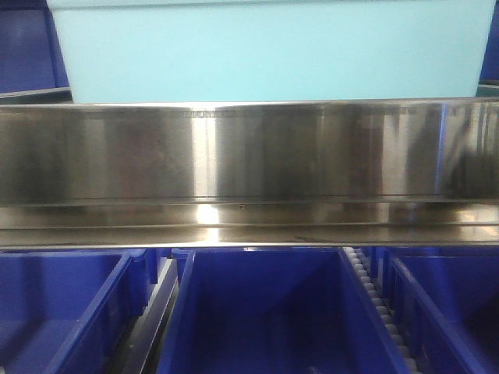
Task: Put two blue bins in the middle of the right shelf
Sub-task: 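Reach both grippers toward the light-teal bin on the upper shelf, then close both grippers on opposite side rims of the teal bin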
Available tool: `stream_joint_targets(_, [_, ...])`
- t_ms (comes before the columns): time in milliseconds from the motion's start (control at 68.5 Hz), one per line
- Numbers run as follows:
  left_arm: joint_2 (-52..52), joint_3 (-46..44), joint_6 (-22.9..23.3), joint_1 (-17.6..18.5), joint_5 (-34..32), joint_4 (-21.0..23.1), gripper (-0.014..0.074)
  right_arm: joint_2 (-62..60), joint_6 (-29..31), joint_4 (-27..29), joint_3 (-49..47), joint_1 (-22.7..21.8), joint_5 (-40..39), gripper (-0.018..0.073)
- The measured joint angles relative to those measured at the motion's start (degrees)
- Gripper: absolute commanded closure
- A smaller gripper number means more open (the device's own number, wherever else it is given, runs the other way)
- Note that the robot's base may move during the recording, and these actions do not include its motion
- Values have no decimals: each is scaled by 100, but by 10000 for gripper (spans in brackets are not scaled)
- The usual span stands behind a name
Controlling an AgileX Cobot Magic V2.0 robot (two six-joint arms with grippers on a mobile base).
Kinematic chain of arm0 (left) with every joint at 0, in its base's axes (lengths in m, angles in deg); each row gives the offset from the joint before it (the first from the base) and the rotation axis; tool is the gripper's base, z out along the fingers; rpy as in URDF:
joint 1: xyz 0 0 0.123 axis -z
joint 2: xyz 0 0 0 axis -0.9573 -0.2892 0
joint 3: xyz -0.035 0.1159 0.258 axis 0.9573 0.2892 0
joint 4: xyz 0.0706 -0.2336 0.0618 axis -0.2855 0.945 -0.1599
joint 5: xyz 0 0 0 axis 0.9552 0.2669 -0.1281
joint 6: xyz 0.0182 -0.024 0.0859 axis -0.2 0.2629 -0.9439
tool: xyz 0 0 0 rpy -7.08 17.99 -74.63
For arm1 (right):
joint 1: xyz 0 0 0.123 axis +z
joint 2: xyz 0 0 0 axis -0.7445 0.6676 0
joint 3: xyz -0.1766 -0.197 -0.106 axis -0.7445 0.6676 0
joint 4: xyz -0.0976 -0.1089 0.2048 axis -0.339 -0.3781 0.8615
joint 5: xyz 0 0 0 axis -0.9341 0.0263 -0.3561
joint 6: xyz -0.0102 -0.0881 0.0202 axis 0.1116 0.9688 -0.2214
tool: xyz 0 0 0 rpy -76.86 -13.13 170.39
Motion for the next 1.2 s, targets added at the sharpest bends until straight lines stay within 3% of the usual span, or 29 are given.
stream_joint_targets(73, [-58,-639,0,0,527,-11,562,35,0,20,-699,0,500,679])
stream_joint_targets(161, [-280,-1294,0,0,1029,-11,426,279,0,20,-1429,0,995,546])
stream_joint_targets(263, [-660,-1983,0,0,1524,-22,224,704,0,41,-2007,0,1352,280])
stream_joint_targets(379, [-1194,-2473,0,52,1744,-22,66,1223,0,41,-2391,0,1507,-22])
stream_joint_targets(482, [-1577,-2744,0,326,1811,-22,-4,1614,0,41,-2616,0,1727,-10])
stream_joint_targets(628, [-2236,-3270,0,936,2287,-10,-5,2157,4,41,-3185,150,2312,-10])
stream_joint_targets(890, [-4478,-5363,11,2100,3990,2,0,3894,64,41,-5111,1199,3877,-10])
stream_joint_targets(1022, [-5741,-6678,11,2302,4864,-26,30,5004,64,54,-6219,1671,4812,-10])
stream_joint_targets(1197, [-7423,-8322,31,2326,6219,-282,41,6578,-150,-67,-7817,1816,6330,-10])
